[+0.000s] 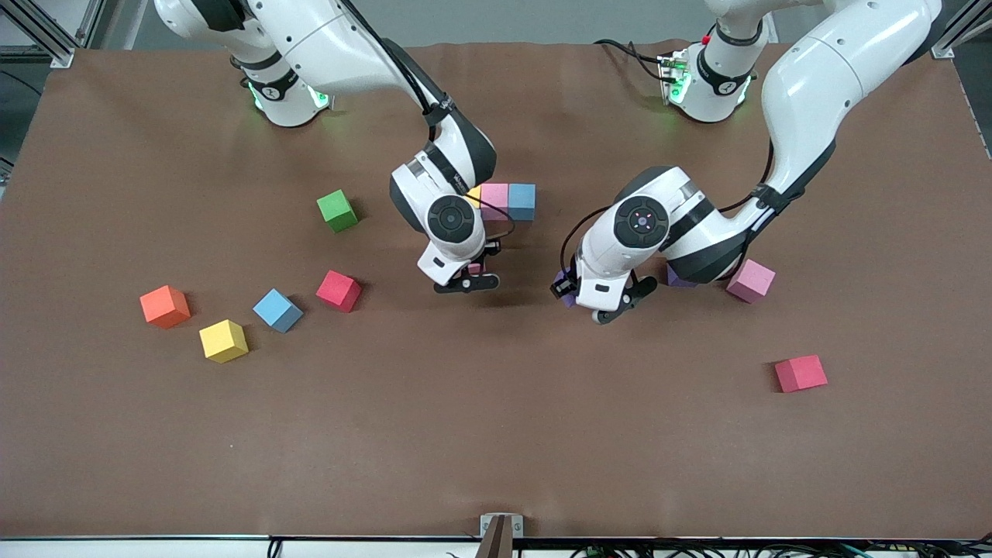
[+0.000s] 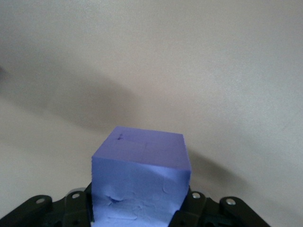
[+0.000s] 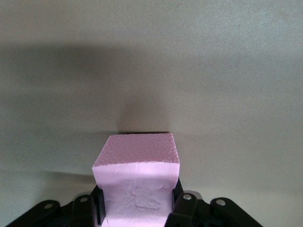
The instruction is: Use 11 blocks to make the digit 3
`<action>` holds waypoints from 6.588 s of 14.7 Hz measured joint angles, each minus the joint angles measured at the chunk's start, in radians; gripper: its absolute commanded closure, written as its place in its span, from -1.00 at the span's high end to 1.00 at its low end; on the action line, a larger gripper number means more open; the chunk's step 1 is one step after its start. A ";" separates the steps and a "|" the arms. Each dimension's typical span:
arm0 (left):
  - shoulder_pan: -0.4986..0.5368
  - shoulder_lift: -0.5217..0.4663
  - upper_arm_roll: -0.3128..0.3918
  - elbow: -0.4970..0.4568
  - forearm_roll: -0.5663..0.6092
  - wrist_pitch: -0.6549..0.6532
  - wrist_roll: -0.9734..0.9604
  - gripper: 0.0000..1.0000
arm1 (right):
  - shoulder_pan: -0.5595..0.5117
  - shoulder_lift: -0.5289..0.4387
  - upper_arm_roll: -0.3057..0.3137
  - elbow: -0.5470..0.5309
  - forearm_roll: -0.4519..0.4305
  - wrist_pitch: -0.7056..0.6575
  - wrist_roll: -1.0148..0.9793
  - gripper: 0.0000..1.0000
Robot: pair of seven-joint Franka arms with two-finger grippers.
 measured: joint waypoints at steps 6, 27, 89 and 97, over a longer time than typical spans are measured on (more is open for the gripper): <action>-0.005 0.000 0.000 0.001 0.000 0.000 -0.003 -0.50 | 0.000 -0.015 0.002 -0.026 0.000 0.001 0.000 -0.16; -0.009 0.000 0.000 0.001 0.000 0.000 0.001 -0.49 | 0.000 -0.016 -0.001 -0.028 0.000 -0.004 0.012 1.00; -0.562 0.072 0.335 0.033 0.025 0.319 -1.317 1.00 | -0.334 -0.196 -0.123 -0.343 0.024 0.075 -0.053 -0.22; -0.435 -0.026 0.139 0.067 0.029 0.057 -1.283 1.00 | -0.284 -0.197 -0.116 -0.120 0.024 0.003 -0.118 -0.22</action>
